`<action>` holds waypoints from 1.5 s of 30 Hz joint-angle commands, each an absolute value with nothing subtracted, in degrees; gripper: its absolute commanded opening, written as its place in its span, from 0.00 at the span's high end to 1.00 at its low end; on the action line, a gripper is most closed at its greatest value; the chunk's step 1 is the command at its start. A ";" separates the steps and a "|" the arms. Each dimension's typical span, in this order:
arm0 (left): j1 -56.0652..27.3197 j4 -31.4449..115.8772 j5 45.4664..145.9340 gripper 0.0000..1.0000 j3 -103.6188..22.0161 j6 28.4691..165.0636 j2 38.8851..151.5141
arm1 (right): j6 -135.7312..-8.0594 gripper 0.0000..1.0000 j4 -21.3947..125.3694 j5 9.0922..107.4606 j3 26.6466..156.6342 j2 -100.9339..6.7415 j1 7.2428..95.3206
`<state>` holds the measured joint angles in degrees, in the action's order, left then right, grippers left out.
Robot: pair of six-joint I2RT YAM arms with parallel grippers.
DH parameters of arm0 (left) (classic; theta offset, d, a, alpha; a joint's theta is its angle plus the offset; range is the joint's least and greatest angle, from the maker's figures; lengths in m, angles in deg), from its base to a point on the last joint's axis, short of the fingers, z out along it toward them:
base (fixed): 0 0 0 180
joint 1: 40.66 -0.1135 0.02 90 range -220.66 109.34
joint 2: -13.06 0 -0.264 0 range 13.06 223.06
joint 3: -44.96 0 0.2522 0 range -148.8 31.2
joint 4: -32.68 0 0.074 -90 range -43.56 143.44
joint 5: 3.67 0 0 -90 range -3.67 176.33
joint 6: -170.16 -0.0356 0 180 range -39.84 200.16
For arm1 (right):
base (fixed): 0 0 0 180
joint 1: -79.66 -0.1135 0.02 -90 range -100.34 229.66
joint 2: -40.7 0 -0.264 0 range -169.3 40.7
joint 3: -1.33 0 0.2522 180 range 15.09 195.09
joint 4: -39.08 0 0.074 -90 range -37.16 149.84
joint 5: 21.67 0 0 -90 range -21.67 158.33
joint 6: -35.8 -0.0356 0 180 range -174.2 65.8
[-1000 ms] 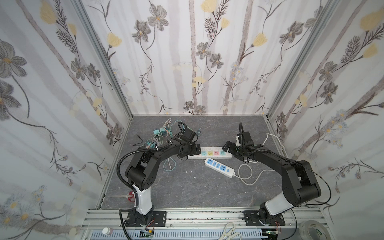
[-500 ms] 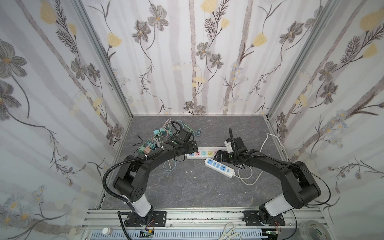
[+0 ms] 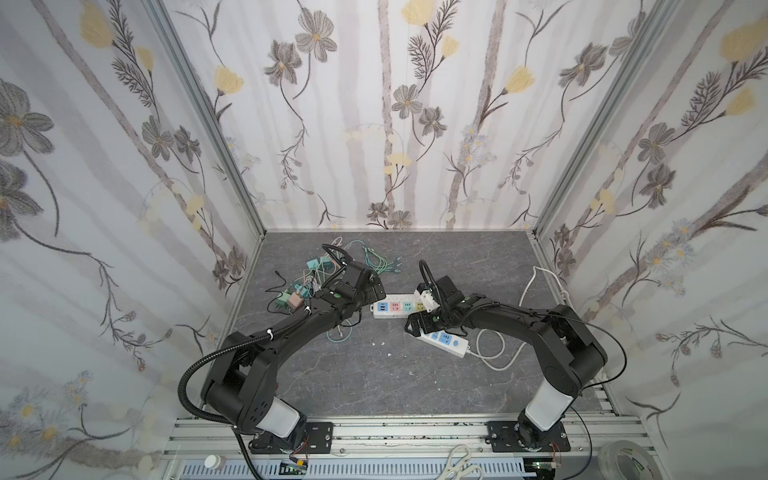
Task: Insert the plug
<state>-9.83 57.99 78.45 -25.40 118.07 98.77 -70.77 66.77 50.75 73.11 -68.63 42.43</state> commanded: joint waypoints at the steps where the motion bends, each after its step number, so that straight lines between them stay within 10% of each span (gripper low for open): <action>1: -10.23 56.23 76.30 0.00 -24.81 119.05 98.02 | -66.28 0.01 68.76 47.82 74.97 -70.30 40.53; 24: -10.78 55.09 81.34 0.00 -25.18 119.80 101.10 | -58.31 0.00 75.33 46.06 80.84 -68.41 30.33; 45: -10.78 62.92 88.35 0.00 -35.80 119.07 114.75 | -85.61 0.01 71.47 53.54 80.63 -67.71 64.87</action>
